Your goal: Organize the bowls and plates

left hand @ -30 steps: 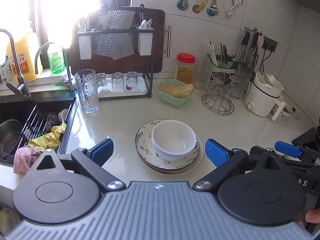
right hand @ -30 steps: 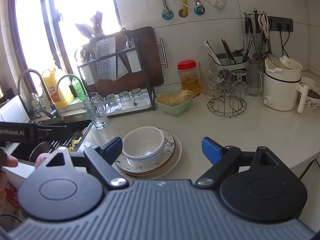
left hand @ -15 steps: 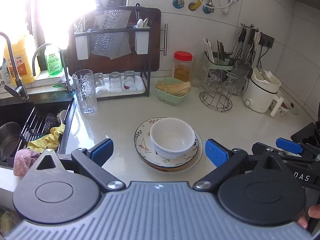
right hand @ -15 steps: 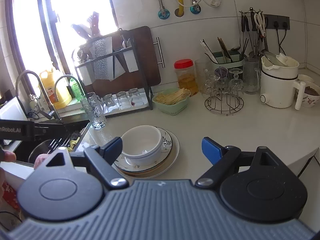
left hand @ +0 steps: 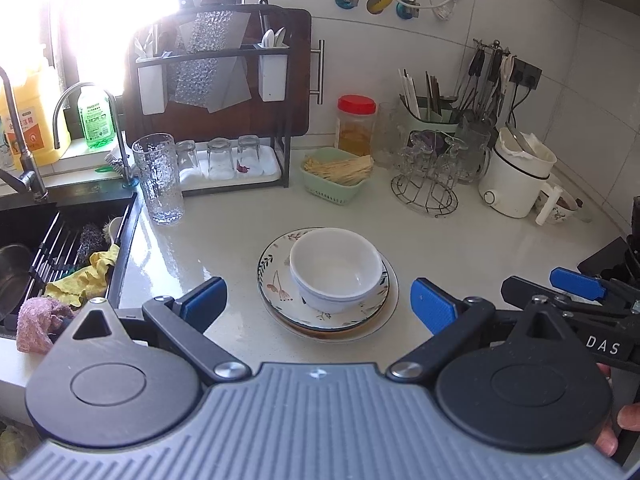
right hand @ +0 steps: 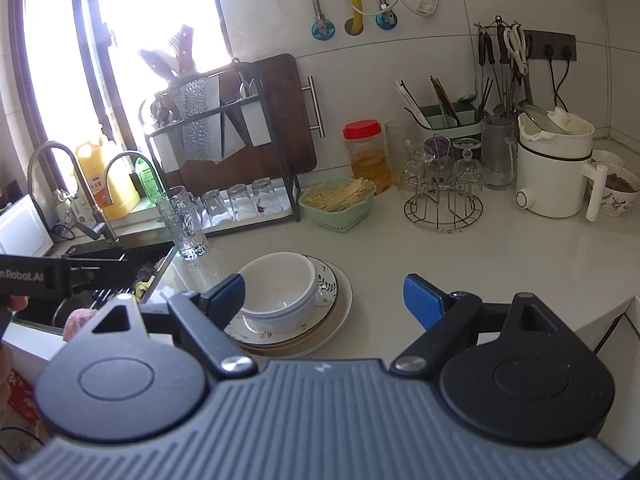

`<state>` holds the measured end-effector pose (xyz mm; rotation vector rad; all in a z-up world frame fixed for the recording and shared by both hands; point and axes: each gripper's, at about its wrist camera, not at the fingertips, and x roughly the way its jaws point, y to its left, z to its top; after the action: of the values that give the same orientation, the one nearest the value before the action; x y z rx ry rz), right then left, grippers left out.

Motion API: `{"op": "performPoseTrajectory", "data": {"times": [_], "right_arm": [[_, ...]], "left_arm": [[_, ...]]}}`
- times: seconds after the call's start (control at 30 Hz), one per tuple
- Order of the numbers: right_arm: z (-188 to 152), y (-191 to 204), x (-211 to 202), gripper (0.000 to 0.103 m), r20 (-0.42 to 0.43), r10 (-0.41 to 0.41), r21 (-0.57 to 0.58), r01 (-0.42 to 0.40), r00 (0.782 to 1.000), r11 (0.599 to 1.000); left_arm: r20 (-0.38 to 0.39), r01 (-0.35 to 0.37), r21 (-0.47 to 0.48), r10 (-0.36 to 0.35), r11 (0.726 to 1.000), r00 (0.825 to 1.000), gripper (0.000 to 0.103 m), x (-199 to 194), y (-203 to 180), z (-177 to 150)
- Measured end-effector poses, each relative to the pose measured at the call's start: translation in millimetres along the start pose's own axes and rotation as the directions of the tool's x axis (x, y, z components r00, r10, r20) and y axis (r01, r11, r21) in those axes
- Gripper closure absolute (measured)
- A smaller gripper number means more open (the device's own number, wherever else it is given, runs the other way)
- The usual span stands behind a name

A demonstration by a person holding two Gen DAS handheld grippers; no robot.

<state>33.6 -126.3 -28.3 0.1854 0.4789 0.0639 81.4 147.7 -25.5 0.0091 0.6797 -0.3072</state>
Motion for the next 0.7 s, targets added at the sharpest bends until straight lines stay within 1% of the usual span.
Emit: {"op": "performPoseTrajectory", "data": {"times": [0.17, 0.37, 0.5, 0.7], "right_arm": [[-5.4, -2.1, -1.0, 0.015, -0.008, -0.009, 0.013, 0.009, 1.0, 1.0], [-5.9, -7.6, -5.1, 0.015, 0.004, -0.026, 0.043, 0.026, 1.0, 0.999], [-7.2, -6.5, -6.2, 0.015, 0.006, -0.042, 0.03, 0.041, 0.999, 0.999], [-5.7, -9.4, -5.1, 0.015, 0.001, -0.032, 0.05, 0.032, 0.999, 0.998]], "left_arm": [[-0.007, 0.006, 0.016, -0.006, 1.0, 1.0, 0.003, 1.1, -1.0, -2.8], [-0.021, 0.013, 0.007, -0.012, 1.0, 1.0, 0.003, 1.0, 1.1, -4.7], [-0.03, 0.013, 0.005, -0.013, 1.0, 0.999, 0.003, 2.4, 1.7, -6.4], [-0.032, 0.025, -0.002, -0.025, 1.0, 0.999, 0.003, 2.7, 2.3, -6.9]]}}
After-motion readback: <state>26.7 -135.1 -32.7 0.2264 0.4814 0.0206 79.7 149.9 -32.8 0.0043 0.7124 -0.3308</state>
